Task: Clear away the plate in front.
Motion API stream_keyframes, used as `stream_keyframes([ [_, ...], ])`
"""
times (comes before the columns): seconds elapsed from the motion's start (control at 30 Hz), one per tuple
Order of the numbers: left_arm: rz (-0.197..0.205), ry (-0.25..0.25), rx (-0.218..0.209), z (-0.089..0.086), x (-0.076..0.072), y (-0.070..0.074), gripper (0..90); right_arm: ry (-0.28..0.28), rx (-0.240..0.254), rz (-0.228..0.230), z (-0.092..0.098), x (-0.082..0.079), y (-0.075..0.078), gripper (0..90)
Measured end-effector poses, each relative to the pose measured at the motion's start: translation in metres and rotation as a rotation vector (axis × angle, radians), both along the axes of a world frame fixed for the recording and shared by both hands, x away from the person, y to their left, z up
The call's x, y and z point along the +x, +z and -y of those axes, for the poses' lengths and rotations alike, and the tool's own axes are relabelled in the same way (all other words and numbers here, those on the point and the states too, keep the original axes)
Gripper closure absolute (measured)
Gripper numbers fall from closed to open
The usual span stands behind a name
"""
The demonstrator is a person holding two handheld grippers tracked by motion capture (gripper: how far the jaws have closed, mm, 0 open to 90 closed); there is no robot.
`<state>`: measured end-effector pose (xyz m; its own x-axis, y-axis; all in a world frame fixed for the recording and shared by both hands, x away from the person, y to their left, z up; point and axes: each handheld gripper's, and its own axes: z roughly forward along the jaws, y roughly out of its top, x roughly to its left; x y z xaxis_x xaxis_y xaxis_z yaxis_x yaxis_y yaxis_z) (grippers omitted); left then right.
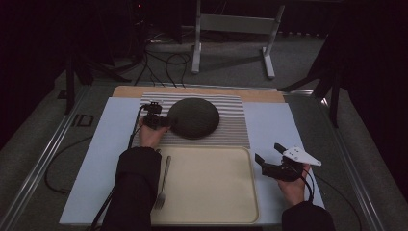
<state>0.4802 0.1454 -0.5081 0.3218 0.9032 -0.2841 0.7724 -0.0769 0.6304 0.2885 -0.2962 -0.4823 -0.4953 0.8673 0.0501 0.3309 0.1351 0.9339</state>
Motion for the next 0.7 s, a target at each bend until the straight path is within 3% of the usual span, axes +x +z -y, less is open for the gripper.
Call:
stream_keyframes([
  [0.1, -0.028, -0.005, -0.001, 0.0008, 0.0009, -0.0041, 33.3, 0.0, 0.001, 0.0, 0.0, -0.0002, 0.0002, 9.6],
  [0.3, -0.062, -0.03, -0.048, 0.0009, 0.0017, -0.0085, 48.6, -0.001, 0.001, 0.0, 0.0003, 0.0001, 0.0001, 9.7],
  [0.5, -0.088, -0.035, -0.083, -0.0006, 0.003, -0.0088, 50.5, -0.001, 0.001, -0.001, 0.0001, 0.0001, 0.0001, 9.7],
  [0.6, -0.103, -0.029, -0.101, -0.0027, 0.0037, -0.0086, 55.6, 0.0, 0.001, -0.001, 0.0, 0.0003, 0.0, 9.6],
  [0.7, -0.114, -0.031, -0.138, -0.0049, 0.0037, -0.0078, 58.1, -0.003, 0.001, 0.0, 0.0003, 0.0007, -0.0001, 9.7],
])
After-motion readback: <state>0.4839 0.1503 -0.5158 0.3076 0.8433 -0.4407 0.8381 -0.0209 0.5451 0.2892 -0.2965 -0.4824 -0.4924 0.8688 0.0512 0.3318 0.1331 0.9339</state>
